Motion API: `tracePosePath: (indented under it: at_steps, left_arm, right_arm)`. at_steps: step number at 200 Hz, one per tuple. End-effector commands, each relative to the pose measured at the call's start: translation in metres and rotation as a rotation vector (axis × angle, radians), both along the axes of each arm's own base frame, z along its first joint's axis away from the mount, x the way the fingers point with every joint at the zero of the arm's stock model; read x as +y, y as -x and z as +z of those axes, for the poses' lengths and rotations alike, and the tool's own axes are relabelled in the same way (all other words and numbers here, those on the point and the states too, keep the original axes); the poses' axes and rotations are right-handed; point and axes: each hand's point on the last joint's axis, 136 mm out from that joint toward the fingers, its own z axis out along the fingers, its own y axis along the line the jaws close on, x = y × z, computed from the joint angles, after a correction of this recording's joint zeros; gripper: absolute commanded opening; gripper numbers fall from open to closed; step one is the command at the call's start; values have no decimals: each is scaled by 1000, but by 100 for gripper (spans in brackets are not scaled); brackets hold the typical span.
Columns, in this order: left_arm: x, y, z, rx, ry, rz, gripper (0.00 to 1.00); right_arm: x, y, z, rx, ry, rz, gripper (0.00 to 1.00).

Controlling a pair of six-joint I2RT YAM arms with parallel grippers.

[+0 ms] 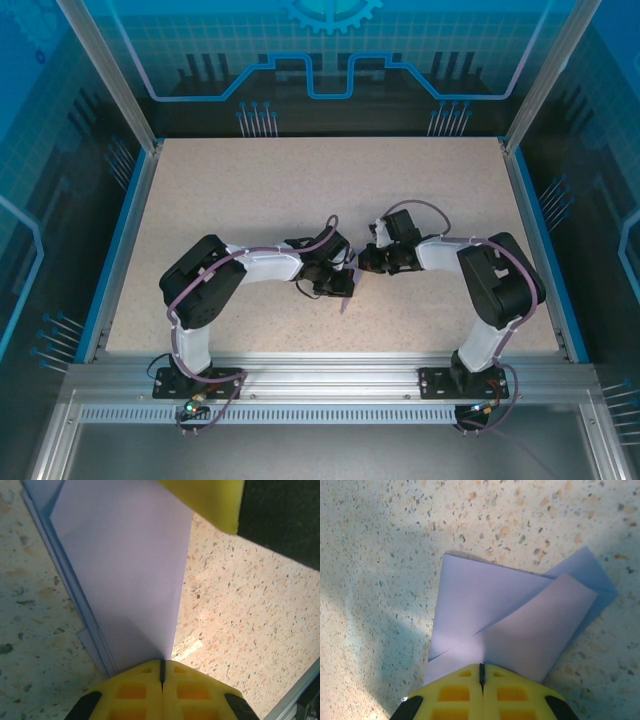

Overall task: Fold a paper plane with a square sheet of paper (fold left side to right side)
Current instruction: Fold the wing for the fifth time at the center of the table.

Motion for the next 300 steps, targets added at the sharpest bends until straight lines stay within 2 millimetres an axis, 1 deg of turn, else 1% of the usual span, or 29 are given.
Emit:
tracePosePath:
  at_steps: [1,86,113,115,118,135,177,209,224,234,245,262,272,275,277,280,300]
  left_arm:
    - [18,19,-17,80,-72,0,0]
    - [17,19,-17,82,-70,-4,0]
    - [17,19,-17,81,-69,-6,0]
    - [17,19,-17,81,-69,-5,0]
    - [17,19,-17,82,-70,-5,0]
    - [16,19,-16,80,-67,-6,0]
    - [16,19,-14,75,-62,-9,0]
    - [16,18,-14,73,-59,-9,0]
    - [16,19,-14,72,-59,-9,0]
    - [16,18,-13,70,-58,-9,0]
    - [15,19,-13,69,-58,-10,0]
    - [15,17,-12,65,-55,-8,0]
    - [15,18,-11,65,-55,-9,0]
    - [15,17,-11,63,-54,-9,0]
    - [15,17,-11,63,-54,-8,0]
    - [15,17,-11,61,-53,-9,0]
    - [15,17,-10,58,-52,-7,0]
  right_arm:
    - [-16,-13,-7,0,42,-34,0]
    - [-35,-32,-5,5,13,-76,0]
    - [-44,-31,-14,35,30,-92,0]
    - [-43,-38,-8,17,23,-93,0]
    - [-43,-41,-6,10,21,-94,0]
    - [-49,-46,-7,18,19,-112,0]
    - [-58,-60,-3,12,24,-128,0]
    - [-60,-69,4,4,12,-132,0]
    - [-61,-71,13,-14,4,-131,0]
    - [-60,-68,20,-26,-3,-130,0]
    - [-60,-64,32,-52,-7,-131,0]
    - [-56,-50,48,-83,-22,-122,0]
    - [-49,-40,55,-88,-44,-104,0]
    - [-46,-38,60,-96,-51,-98,0]
    - [-46,-32,55,-80,-49,-95,0]
    - [-45,-27,55,-76,-52,-89,0]
    - [-32,-3,57,-71,-60,-59,0]
